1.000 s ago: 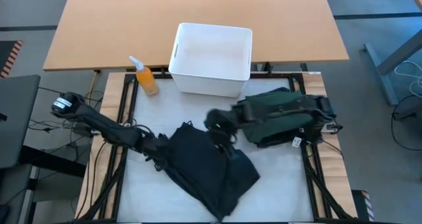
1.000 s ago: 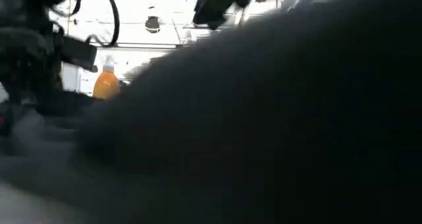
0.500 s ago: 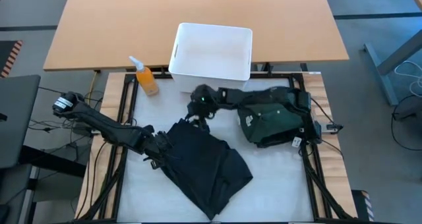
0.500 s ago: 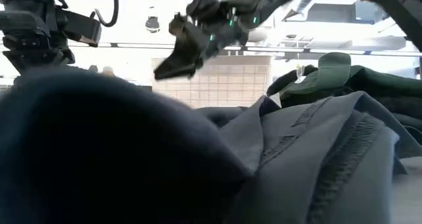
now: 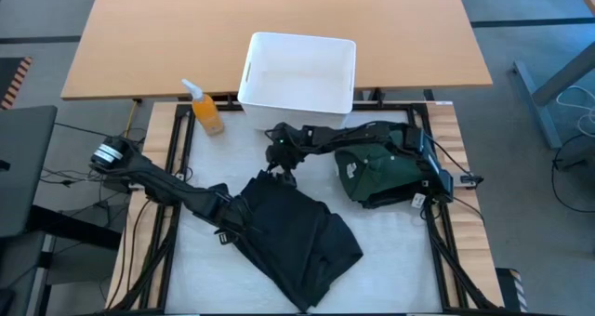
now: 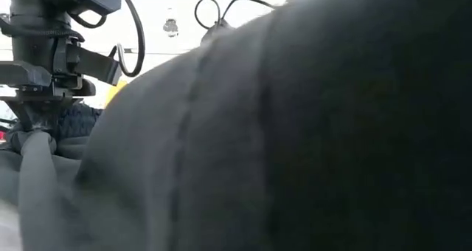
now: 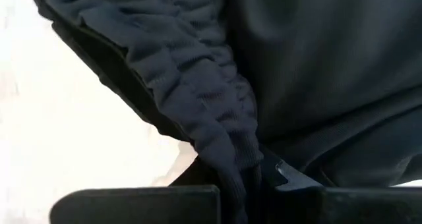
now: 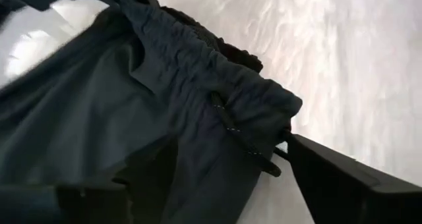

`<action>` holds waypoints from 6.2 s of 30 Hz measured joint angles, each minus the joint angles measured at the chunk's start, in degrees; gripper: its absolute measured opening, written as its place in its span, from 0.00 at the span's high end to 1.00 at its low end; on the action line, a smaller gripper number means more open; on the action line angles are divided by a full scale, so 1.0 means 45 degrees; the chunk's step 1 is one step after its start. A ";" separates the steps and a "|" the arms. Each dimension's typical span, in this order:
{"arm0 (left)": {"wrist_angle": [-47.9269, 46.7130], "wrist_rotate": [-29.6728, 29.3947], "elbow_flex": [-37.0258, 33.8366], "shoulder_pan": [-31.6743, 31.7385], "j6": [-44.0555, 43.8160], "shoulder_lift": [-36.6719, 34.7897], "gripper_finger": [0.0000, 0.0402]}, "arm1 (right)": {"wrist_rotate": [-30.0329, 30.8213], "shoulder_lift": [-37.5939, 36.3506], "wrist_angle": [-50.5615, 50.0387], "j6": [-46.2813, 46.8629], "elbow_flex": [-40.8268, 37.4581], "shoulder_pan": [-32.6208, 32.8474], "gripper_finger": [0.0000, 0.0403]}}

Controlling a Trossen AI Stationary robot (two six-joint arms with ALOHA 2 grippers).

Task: Fold laundry
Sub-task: Fold the black shorts

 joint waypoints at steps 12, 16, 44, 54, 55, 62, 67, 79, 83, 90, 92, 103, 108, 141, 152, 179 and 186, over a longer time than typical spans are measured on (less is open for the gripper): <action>0.0370 -0.0022 0.0010 0.0010 -0.0055 0.0105 0.99 | 0.1824 0.1222 0.0405 0.1670 0.0117 0.0286 0.10; 0.0396 0.0032 0.0015 0.0010 -0.0111 0.0105 0.99 | 0.1955 0.1932 0.0463 0.1826 0.0573 0.0376 0.10; -0.7469 -0.4921 0.5655 -0.0013 0.1687 -0.2792 0.99 | 0.2337 -0.4163 -0.1086 -0.4301 0.1389 0.1414 0.91; -0.9515 -0.5537 1.5534 0.0068 0.7506 -0.1477 0.99 | 0.2689 -0.7280 0.0520 -0.8999 0.1418 0.1406 0.91; -0.9571 -0.5410 1.6364 0.0068 0.8003 -0.1104 0.99 | 0.2690 -0.7450 0.0265 -0.8961 0.1418 0.1425 0.91; -0.9938 -0.2772 1.8772 -0.0271 0.8193 0.1864 0.99 | 0.2370 -0.8124 -0.5285 -0.5925 0.1310 0.2424 0.91; -0.8954 -0.1484 1.6377 -0.1738 0.6449 0.3965 0.99 | 0.0995 -0.7912 -0.6581 -0.3056 -0.1666 0.4583 0.91; -0.2172 0.0727 1.3489 -0.2923 0.3726 0.5012 0.99 | 0.4741 -0.7820 0.0197 0.1130 -0.6325 0.9973 0.91; -0.0369 0.0320 1.3194 -0.3503 0.3251 0.5317 0.99 | 0.6155 -0.7750 0.0587 0.2139 -0.6305 1.1014 0.91; 0.5703 0.0609 0.9222 -0.3721 0.2346 0.4963 0.99 | 0.7647 -0.7516 0.1536 0.3413 -0.6324 1.1678 0.91; 0.7823 0.0898 0.7697 -0.3771 0.1833 0.4596 0.99 | 0.7768 -0.7169 0.1841 0.3557 -0.6314 1.1670 0.91; 0.7038 -0.3928 0.4029 -0.5239 -0.0678 0.1006 0.99 | 0.8287 -0.6343 0.3009 0.3920 -0.6294 0.8045 0.91; 0.3955 -0.4777 0.2951 -0.5238 -0.2749 0.0068 0.99 | 0.7870 -0.6191 0.2622 0.4644 -0.6275 0.6529 0.91; 0.0197 -0.1972 0.0835 -0.3574 -0.4697 -0.3947 0.67 | 0.5741 -0.4437 0.0790 0.4597 -0.3852 0.3200 0.43; -0.1509 -0.1471 0.0835 -0.3895 -0.4160 -0.4166 0.65 | 0.6177 -0.4352 0.1485 0.5026 -0.3881 0.4193 0.43; -0.0796 -0.1513 0.0835 -0.3578 -0.4174 -0.4225 0.65 | 0.7304 0.2132 1.1539 0.4174 -0.2047 0.5313 0.53; -0.1483 -0.0521 0.0895 -0.3552 -0.4174 -0.4221 0.65 | 0.6204 0.3065 1.0197 0.6275 -0.1338 0.5209 0.58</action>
